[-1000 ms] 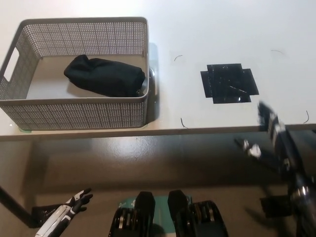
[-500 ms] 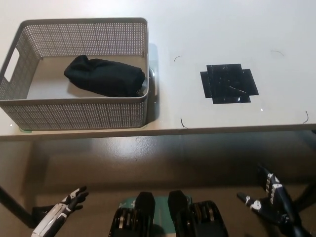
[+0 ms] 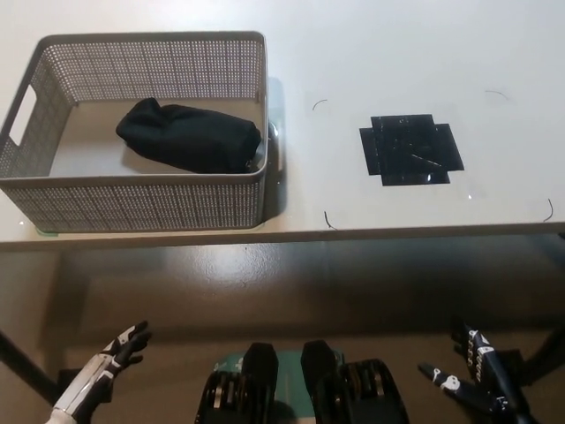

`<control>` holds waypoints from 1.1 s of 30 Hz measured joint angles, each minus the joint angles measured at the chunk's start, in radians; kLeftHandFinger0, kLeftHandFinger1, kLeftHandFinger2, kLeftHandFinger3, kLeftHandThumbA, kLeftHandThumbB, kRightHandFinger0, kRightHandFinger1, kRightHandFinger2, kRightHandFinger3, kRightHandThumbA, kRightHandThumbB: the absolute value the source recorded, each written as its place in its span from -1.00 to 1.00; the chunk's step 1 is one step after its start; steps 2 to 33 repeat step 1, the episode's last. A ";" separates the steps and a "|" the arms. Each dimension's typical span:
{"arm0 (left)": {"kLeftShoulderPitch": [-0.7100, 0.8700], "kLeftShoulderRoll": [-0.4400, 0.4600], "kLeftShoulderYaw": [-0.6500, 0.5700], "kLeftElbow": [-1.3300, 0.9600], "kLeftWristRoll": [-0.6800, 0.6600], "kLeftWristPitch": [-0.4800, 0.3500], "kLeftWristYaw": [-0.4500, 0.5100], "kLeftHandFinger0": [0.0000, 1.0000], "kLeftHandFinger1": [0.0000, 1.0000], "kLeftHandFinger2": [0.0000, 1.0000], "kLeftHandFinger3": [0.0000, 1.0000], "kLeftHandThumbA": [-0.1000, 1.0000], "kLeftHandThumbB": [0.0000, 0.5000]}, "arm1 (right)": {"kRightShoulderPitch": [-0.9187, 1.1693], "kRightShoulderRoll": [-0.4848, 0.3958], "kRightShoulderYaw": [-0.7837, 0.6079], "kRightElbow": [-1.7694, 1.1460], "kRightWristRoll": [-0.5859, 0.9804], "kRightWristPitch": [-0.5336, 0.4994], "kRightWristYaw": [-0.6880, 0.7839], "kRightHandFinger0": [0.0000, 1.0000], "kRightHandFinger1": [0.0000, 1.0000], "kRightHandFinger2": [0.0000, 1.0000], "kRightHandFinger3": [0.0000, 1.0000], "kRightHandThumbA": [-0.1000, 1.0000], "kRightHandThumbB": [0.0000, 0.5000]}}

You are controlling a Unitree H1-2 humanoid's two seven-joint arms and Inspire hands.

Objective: Use the right hand to pick up the pencil case on the right hand side and put it into a grey container on the left side

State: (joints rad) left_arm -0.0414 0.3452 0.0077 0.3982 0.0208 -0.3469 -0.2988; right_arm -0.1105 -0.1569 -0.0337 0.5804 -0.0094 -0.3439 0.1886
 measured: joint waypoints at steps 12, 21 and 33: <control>0.000 0.000 0.001 0.000 0.000 0.000 0.000 1.00 1.00 1.00 1.00 1.00 0.17 | -0.001 0.000 0.000 0.000 0.000 0.000 0.000 1.00 1.00 1.00 1.00 1.00 0.21; 0.000 0.000 0.001 0.000 0.000 0.000 0.000 1.00 1.00 1.00 1.00 1.00 0.17 | -0.001 0.000 0.000 0.000 0.000 0.000 0.000 1.00 1.00 1.00 1.00 1.00 0.21; 0.000 0.000 0.001 0.000 0.000 0.000 0.000 1.00 1.00 1.00 1.00 1.00 0.17 | -0.001 0.000 0.000 0.000 0.000 0.000 0.000 1.00 1.00 1.00 1.00 1.00 0.21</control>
